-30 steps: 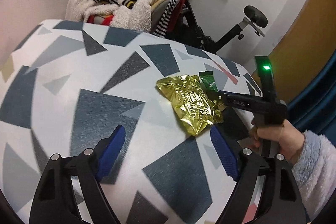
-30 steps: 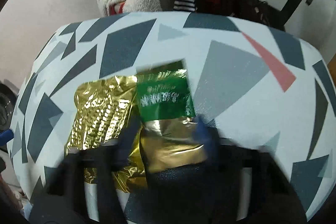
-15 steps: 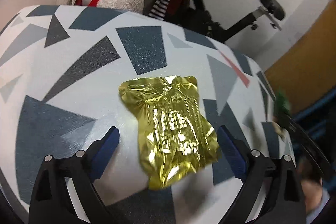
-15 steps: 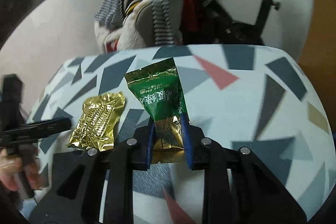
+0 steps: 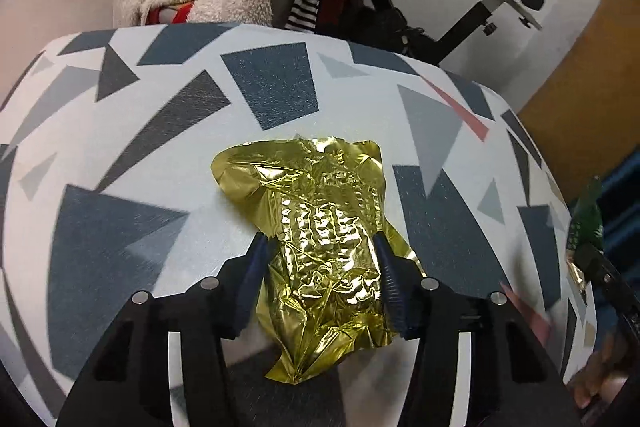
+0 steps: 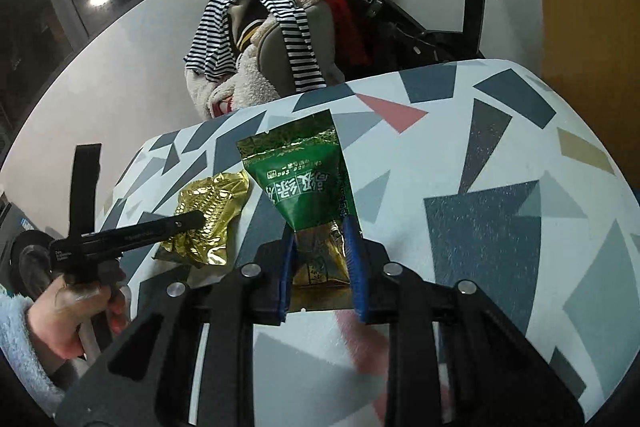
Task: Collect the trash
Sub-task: 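Grasp the gold foil bag with the left tool while the right tool grasps the green packet, then carry the gold foil bag and green packet over the brown bin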
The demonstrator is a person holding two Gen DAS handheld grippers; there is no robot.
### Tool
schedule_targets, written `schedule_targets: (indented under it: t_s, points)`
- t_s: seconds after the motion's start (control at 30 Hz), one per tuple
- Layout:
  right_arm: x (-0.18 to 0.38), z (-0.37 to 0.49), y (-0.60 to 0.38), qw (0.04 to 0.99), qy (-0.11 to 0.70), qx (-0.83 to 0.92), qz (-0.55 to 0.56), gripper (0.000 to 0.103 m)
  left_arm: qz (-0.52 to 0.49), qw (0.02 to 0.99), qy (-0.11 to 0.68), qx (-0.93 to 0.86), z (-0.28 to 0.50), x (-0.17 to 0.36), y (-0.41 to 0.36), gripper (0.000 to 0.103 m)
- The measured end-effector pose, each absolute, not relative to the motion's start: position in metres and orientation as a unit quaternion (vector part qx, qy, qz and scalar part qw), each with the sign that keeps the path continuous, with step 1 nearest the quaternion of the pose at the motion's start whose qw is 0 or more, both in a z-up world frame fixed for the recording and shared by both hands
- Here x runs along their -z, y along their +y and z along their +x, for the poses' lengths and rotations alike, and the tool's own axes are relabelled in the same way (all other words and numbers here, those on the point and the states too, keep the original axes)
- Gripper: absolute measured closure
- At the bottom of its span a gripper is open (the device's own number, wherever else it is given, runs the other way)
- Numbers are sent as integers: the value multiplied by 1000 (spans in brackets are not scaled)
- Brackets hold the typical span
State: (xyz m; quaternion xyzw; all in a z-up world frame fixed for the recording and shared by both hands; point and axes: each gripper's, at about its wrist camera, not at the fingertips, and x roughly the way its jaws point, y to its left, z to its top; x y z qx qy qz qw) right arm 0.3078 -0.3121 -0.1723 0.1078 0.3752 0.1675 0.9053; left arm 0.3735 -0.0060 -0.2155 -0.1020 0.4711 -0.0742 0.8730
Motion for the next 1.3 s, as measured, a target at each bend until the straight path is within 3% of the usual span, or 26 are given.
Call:
schedule_targets:
  t_s: [0.7,1.3]
  points:
    - [156,196,-267,899,387,-201,34,77,-57,908,394,127,179,145,15,51]
    - [183,92,-245,883,403,-240,-9,77,-39,919,359,156,44,143,24,51]
